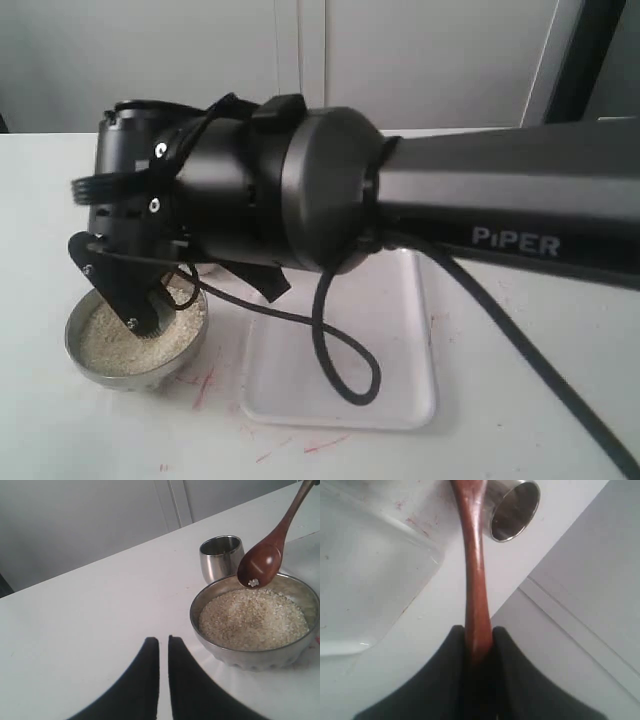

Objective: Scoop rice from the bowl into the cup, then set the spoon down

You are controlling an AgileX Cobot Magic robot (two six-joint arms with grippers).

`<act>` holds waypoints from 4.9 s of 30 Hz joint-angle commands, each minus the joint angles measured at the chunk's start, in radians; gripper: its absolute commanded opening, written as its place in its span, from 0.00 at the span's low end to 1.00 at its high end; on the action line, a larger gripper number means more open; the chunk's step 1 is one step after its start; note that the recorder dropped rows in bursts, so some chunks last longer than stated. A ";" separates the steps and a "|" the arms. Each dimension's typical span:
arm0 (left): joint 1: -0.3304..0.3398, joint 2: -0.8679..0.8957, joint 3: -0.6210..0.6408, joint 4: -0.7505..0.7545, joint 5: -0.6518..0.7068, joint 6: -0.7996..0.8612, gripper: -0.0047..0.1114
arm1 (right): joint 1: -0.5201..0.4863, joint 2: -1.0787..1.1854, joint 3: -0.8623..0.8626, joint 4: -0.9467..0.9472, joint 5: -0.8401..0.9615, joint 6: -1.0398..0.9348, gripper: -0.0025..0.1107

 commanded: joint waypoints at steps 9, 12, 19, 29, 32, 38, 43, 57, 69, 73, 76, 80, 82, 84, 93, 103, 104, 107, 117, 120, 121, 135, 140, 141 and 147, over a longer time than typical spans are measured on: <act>-0.003 -0.001 -0.003 -0.007 -0.004 -0.001 0.16 | 0.098 0.088 0.002 -0.276 0.149 0.304 0.02; -0.003 -0.001 -0.003 -0.007 -0.004 -0.001 0.16 | 0.099 0.099 0.002 -0.272 0.151 0.304 0.02; -0.003 -0.001 -0.003 -0.007 -0.004 -0.001 0.16 | 0.099 0.141 0.002 -0.251 0.148 0.305 0.02; -0.003 -0.001 -0.003 -0.007 -0.004 -0.001 0.16 | 0.099 0.165 0.002 -0.202 0.130 0.309 0.02; -0.003 -0.001 -0.003 -0.007 -0.004 -0.001 0.16 | 0.099 0.165 0.002 -0.202 0.125 0.358 0.02; -0.003 -0.001 -0.003 -0.007 -0.004 -0.001 0.16 | 0.099 0.165 0.002 -0.140 0.121 0.386 0.02; -0.003 -0.001 -0.003 -0.007 -0.004 -0.001 0.16 | 0.099 0.165 0.002 -0.105 0.108 0.488 0.02; -0.003 -0.001 -0.003 -0.007 -0.004 -0.001 0.16 | 0.093 0.165 0.040 -0.011 0.088 0.590 0.02; -0.003 -0.001 -0.003 -0.007 -0.004 -0.001 0.16 | 0.077 0.165 0.040 0.019 0.083 0.758 0.02; -0.003 -0.001 -0.003 -0.007 -0.004 -0.001 0.16 | 0.077 0.165 0.040 0.051 0.084 0.766 0.02; -0.003 -0.001 -0.003 -0.007 -0.004 -0.001 0.16 | 0.077 0.165 0.040 0.087 0.085 0.766 0.02; -0.003 -0.001 -0.003 -0.007 -0.004 -0.001 0.16 | 0.077 0.163 0.053 0.110 0.083 0.785 0.02; -0.003 -0.001 -0.003 -0.007 -0.004 -0.001 0.16 | 0.077 0.163 0.060 0.108 0.082 0.805 0.02; -0.003 -0.001 -0.003 -0.007 -0.004 -0.001 0.16 | 0.077 0.163 0.060 0.108 0.082 0.822 0.02; -0.003 -0.001 -0.003 -0.007 -0.004 -0.001 0.16 | 0.077 0.135 0.060 0.110 0.061 0.856 0.02; -0.003 -0.001 -0.003 -0.007 -0.004 -0.001 0.16 | 0.077 0.122 0.060 0.112 0.063 0.923 0.02; -0.003 -0.001 -0.003 -0.007 -0.004 -0.001 0.16 | 0.077 0.117 0.060 0.117 0.063 0.923 0.02; -0.003 -0.001 -0.003 -0.007 -0.004 -0.001 0.16 | 0.077 0.101 0.060 0.119 0.063 0.944 0.02; -0.003 -0.001 -0.003 -0.007 -0.004 -0.001 0.16 | 0.064 0.023 0.060 0.119 0.067 0.964 0.02; -0.003 -0.001 -0.003 -0.007 -0.004 -0.001 0.16 | 0.046 0.002 0.060 0.119 0.077 0.967 0.02; -0.003 -0.001 -0.003 -0.007 -0.004 -0.001 0.16 | 0.040 -0.006 0.060 0.122 0.077 0.967 0.02; -0.003 -0.001 -0.003 -0.007 -0.004 -0.001 0.16 | -0.066 -0.074 0.060 0.136 0.087 0.958 0.02; -0.003 -0.001 -0.003 -0.007 -0.004 -0.001 0.16 | -0.095 -0.075 0.060 0.136 0.093 0.935 0.02; -0.003 -0.001 -0.003 -0.007 -0.004 -0.001 0.16 | -0.099 -0.075 0.060 0.132 0.084 0.922 0.02; -0.003 -0.001 -0.003 -0.007 -0.004 -0.001 0.16 | -0.116 -0.075 0.060 0.078 0.006 0.899 0.02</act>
